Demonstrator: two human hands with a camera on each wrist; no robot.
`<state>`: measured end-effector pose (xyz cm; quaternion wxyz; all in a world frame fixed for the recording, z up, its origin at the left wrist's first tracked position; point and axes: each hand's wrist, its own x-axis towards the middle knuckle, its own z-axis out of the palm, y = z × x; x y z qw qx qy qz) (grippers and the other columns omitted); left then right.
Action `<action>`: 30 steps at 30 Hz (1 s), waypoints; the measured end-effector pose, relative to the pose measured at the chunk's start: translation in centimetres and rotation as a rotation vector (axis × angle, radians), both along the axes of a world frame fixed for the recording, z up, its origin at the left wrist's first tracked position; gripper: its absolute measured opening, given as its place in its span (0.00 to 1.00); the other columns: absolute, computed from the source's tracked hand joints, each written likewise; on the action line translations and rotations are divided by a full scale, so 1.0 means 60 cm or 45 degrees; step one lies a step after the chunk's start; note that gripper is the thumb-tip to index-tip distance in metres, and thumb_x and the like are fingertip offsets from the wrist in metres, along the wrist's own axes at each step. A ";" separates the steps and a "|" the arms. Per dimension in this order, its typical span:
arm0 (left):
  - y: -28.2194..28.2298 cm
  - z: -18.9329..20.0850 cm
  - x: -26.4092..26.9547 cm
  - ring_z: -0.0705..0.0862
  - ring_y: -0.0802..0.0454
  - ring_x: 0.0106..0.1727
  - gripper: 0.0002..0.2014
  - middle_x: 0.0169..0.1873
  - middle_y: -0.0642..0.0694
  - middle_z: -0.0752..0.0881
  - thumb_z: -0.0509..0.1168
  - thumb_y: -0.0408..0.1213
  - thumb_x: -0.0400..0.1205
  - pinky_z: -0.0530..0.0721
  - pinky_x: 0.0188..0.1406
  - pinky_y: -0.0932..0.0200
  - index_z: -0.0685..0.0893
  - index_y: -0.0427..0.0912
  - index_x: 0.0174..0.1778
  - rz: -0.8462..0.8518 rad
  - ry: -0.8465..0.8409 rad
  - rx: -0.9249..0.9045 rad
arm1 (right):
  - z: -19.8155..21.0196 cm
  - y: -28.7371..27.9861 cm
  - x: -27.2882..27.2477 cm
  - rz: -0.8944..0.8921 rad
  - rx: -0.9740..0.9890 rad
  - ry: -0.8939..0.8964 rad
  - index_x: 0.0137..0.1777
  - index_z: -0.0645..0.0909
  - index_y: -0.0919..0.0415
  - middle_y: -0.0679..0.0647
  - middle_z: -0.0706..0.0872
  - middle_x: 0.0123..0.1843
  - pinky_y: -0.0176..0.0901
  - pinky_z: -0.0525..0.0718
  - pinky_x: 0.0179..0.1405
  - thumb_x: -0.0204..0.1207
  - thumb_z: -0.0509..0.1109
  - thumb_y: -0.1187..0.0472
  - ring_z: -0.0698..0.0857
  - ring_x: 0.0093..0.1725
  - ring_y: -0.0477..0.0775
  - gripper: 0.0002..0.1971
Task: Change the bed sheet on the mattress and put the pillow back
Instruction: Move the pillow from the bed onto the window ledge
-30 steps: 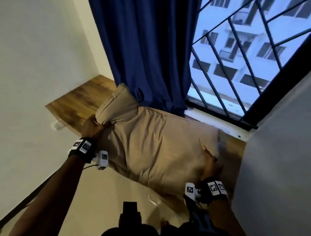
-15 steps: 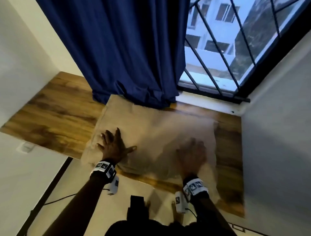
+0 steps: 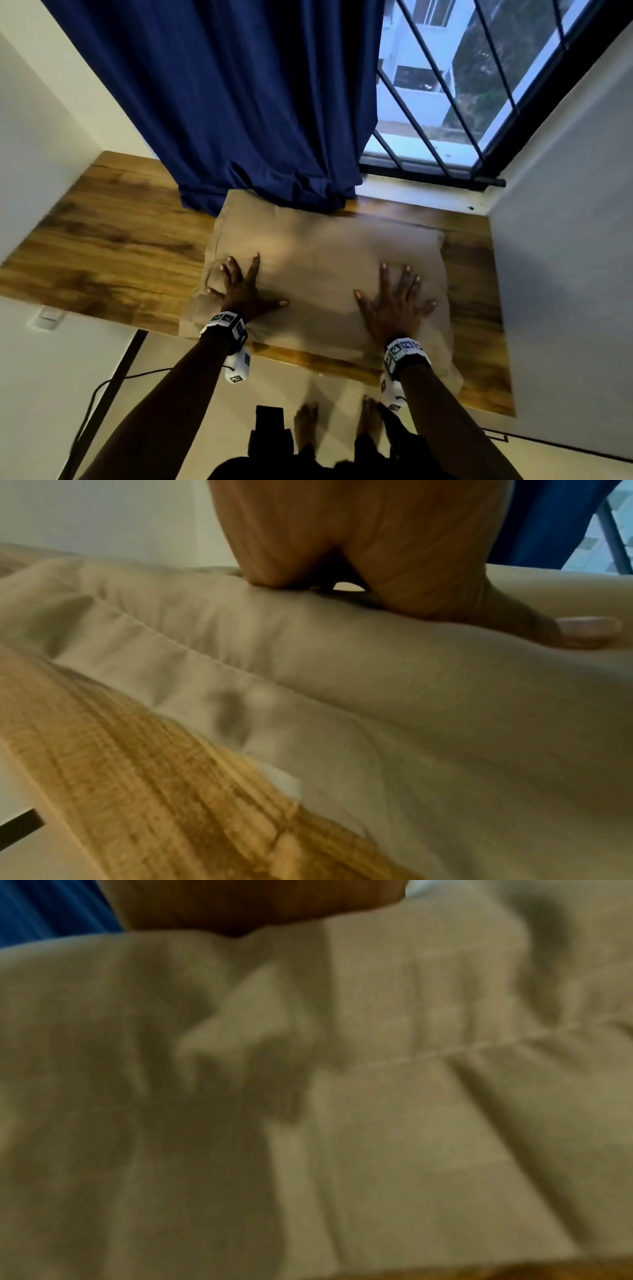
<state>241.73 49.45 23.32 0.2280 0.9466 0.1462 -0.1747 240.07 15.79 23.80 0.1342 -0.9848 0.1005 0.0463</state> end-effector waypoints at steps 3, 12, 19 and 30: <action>0.005 0.000 -0.001 0.27 0.34 0.86 0.70 0.86 0.41 0.28 0.62 0.90 0.44 0.40 0.72 0.10 0.29 0.80 0.79 0.016 -0.028 -0.005 | 0.012 0.000 0.003 0.014 0.009 -0.010 0.86 0.38 0.31 0.56 0.38 0.90 0.89 0.42 0.75 0.72 0.46 0.16 0.42 0.89 0.67 0.45; -0.043 -0.015 -0.107 0.31 0.32 0.87 0.65 0.87 0.41 0.30 0.60 0.88 0.56 0.44 0.71 0.08 0.33 0.72 0.84 0.308 -0.144 0.103 | 0.005 -0.018 -0.033 0.083 0.050 -0.074 0.87 0.37 0.35 0.60 0.36 0.90 0.88 0.44 0.75 0.77 0.51 0.21 0.42 0.88 0.69 0.44; -0.039 -0.016 -0.144 0.30 0.31 0.86 0.65 0.86 0.41 0.29 0.70 0.81 0.58 0.51 0.76 0.12 0.36 0.75 0.83 0.470 -0.062 -0.079 | 0.007 -0.034 -0.030 0.141 0.055 -0.056 0.88 0.39 0.38 0.62 0.40 0.90 0.89 0.46 0.74 0.76 0.46 0.20 0.44 0.88 0.69 0.44; -0.127 -0.029 -0.321 0.59 0.37 0.87 0.55 0.87 0.35 0.57 0.75 0.64 0.74 0.68 0.82 0.43 0.49 0.54 0.90 0.458 -0.100 -0.142 | 0.007 -0.039 -0.117 0.621 -0.114 -0.201 0.84 0.62 0.57 0.67 0.55 0.87 0.79 0.55 0.78 0.80 0.60 0.45 0.55 0.86 0.71 0.34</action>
